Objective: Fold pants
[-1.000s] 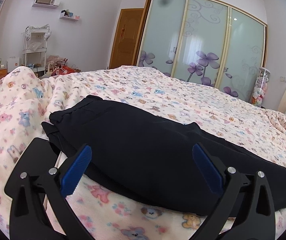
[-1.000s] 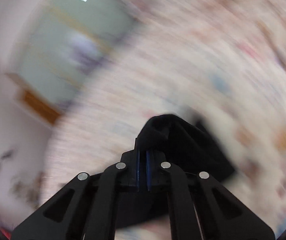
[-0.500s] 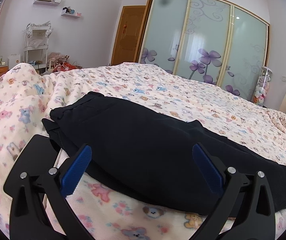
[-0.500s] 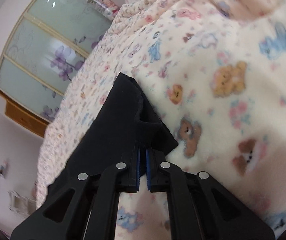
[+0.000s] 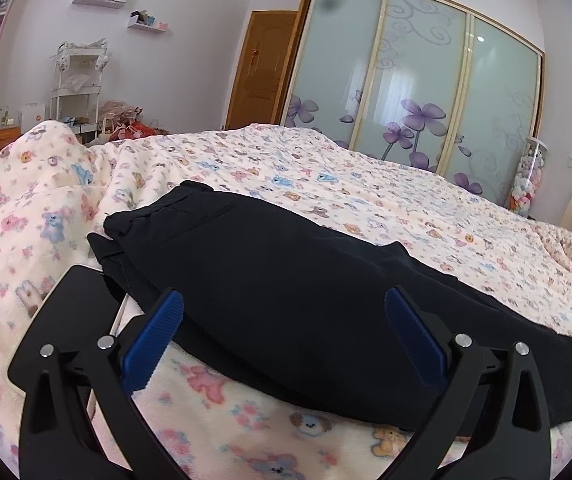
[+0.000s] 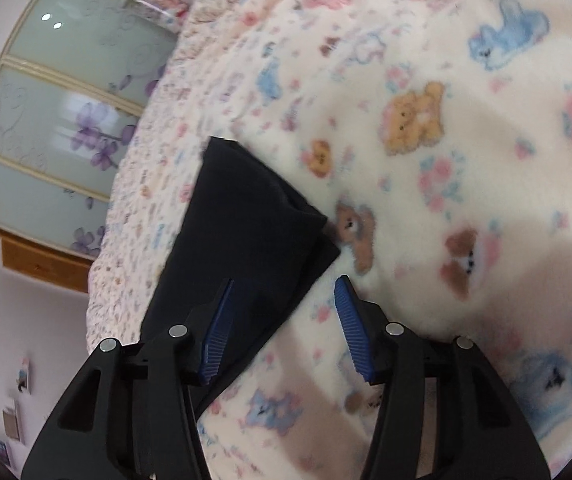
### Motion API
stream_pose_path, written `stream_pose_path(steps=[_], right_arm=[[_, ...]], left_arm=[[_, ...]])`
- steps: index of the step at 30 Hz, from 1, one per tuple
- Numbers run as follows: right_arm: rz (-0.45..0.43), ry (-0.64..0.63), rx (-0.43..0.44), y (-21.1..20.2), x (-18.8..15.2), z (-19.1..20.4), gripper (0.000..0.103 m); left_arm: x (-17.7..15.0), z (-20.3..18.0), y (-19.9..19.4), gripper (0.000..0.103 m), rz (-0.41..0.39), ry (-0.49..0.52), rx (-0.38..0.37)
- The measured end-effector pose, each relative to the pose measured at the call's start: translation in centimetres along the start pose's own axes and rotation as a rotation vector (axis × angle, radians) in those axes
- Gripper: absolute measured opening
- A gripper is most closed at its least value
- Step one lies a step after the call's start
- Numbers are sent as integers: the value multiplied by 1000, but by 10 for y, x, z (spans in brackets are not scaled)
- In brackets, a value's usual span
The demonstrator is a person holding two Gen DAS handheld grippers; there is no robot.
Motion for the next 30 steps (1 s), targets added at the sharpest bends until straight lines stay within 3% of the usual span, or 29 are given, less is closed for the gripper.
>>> stream_pose_path(steps=[4, 10, 11, 13, 17, 22, 25, 30], right_arm=[[-19, 82, 45, 7, 1, -10, 54], [-58, 139, 116, 12, 5, -19, 52], [-64, 132, 119, 12, 5, -18, 48], [-81, 106, 124, 12, 5, -15, 23], [-140, 75, 207, 2, 6, -7, 19], [-183, 5, 253, -13, 8, 5, 18], [-174, 19, 254, -12, 8, 3, 18], [-165, 7, 237, -10, 9, 4, 18]], left_arm=[[7, 16, -1, 101, 7, -103, -19], [7, 57, 14, 101, 124, -360, -73], [7, 64, 17, 101, 149, -412, -91], [9, 71, 20, 101, 165, -467, -128], [19, 70, 13, 101, 133, -501, -206], [42, 43, -5, 101, 13, -369, -251], [42, 36, 2, 101, 72, -354, -228], [27, 45, 22, 98, 239, -437, -226]])
Point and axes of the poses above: each gripper's, at about its wrist camera, not at the fingertips, and y roughly the way its jaws point, z to its left, x to its top, the point moved 9 cm from there along y, roughly the way its jaws point, and after that the axes turned 10 degrees about -y, right-handed, at the moved point
